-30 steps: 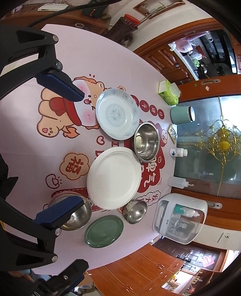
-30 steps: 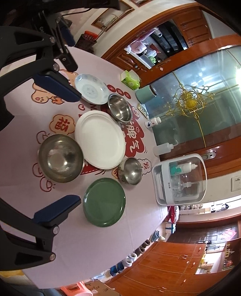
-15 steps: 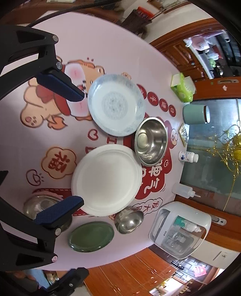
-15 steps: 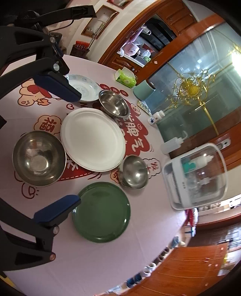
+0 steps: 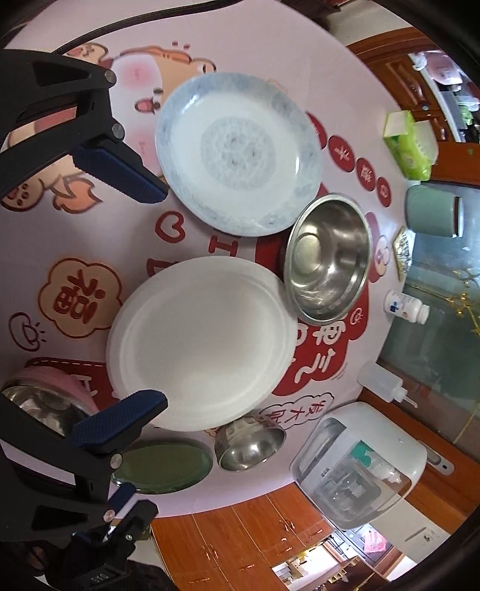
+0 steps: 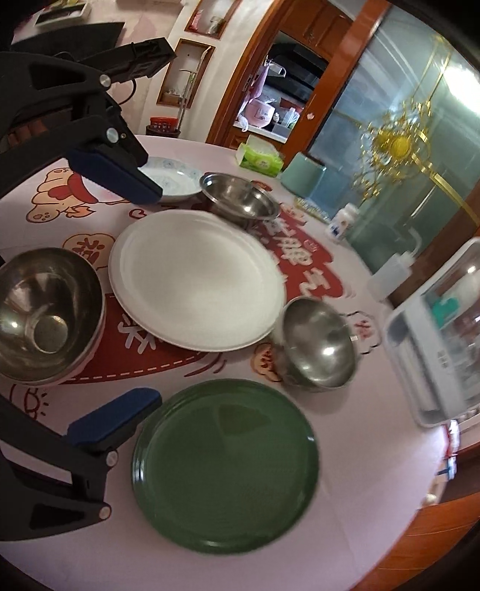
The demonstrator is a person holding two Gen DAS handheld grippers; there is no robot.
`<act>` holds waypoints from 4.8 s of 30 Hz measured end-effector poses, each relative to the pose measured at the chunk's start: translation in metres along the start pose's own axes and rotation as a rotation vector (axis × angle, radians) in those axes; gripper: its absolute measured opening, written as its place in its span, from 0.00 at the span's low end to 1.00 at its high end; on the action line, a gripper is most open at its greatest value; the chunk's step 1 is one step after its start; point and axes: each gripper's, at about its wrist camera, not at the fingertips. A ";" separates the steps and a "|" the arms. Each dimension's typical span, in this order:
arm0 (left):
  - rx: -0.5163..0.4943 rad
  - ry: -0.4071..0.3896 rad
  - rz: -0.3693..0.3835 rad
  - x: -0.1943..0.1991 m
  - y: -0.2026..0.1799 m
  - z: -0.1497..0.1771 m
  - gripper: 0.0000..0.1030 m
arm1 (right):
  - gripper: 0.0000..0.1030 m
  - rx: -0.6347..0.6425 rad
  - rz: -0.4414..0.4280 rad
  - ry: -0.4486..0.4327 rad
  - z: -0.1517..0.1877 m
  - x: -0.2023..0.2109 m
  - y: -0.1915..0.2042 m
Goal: Organize plates and bowls
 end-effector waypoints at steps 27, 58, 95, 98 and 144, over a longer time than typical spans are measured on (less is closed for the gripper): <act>0.076 0.087 0.023 -0.084 0.012 -0.016 0.49 | 0.42 -0.015 -0.022 0.166 -0.020 -0.071 -0.047; 0.054 0.040 -0.039 -0.095 0.012 -0.026 0.21 | 0.16 0.029 -0.037 0.156 -0.024 -0.076 -0.049; 0.012 -0.106 0.056 0.001 0.009 -0.003 0.21 | 0.16 0.076 -0.102 -0.003 -0.010 0.003 -0.004; 0.005 -0.128 0.056 0.015 0.010 -0.001 0.21 | 0.16 0.095 -0.116 -0.021 -0.006 0.012 0.005; -0.088 -0.197 -0.004 0.157 0.106 0.140 0.21 | 0.17 0.261 -0.065 -0.087 0.166 0.079 0.092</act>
Point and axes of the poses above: each gripper's, at about its wrist camera, not at the fingertips, and x roughly against the way its jaws point, y to its left, z to its underside, and after that the axes turned 6 degrees about -z, right-handed
